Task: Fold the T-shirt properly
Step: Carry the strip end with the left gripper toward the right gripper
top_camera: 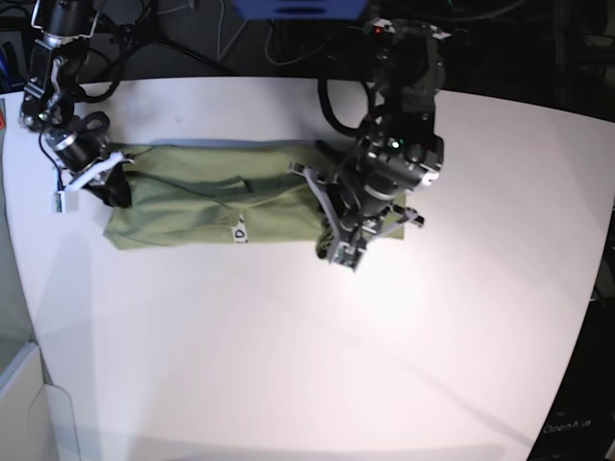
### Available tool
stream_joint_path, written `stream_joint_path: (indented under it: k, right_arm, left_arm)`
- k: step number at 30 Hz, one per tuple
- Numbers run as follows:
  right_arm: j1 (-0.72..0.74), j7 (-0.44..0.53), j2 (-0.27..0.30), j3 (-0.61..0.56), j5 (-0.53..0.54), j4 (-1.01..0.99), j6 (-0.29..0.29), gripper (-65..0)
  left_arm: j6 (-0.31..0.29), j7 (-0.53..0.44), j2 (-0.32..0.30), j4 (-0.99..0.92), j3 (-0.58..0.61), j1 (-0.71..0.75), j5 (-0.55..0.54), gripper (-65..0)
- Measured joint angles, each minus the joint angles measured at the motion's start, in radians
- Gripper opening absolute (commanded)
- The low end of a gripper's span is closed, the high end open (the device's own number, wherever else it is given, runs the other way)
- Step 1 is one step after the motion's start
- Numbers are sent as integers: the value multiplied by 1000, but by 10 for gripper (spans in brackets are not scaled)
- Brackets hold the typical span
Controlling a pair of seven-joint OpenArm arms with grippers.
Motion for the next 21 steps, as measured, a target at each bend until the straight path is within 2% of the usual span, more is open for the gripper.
stream_joint_path:
  k: [2,6,13,18,21]
  right_arm:
    - [0,0,0,0,0,0,0,-576]
    - [0,0,0,0,0,0,0,-576]
    - [0,0,0,0,0,0,0,-576]
    - [-2,0,0,0,0,2,0,-576]
    - [-3,0,0,0,0,2,0,-576]
  left_arm:
    - [66,2,0,0,-2,0,-61,-633]
    - [242,4,0,-1,0,-3,-185,-633]
    - [422,3,0,-8,6,-11,-362,-633]
    - [492,-3,0,-97,6,-14,-428,-633]
    - [496,-11,0,-137,6,-14,-458,-633]
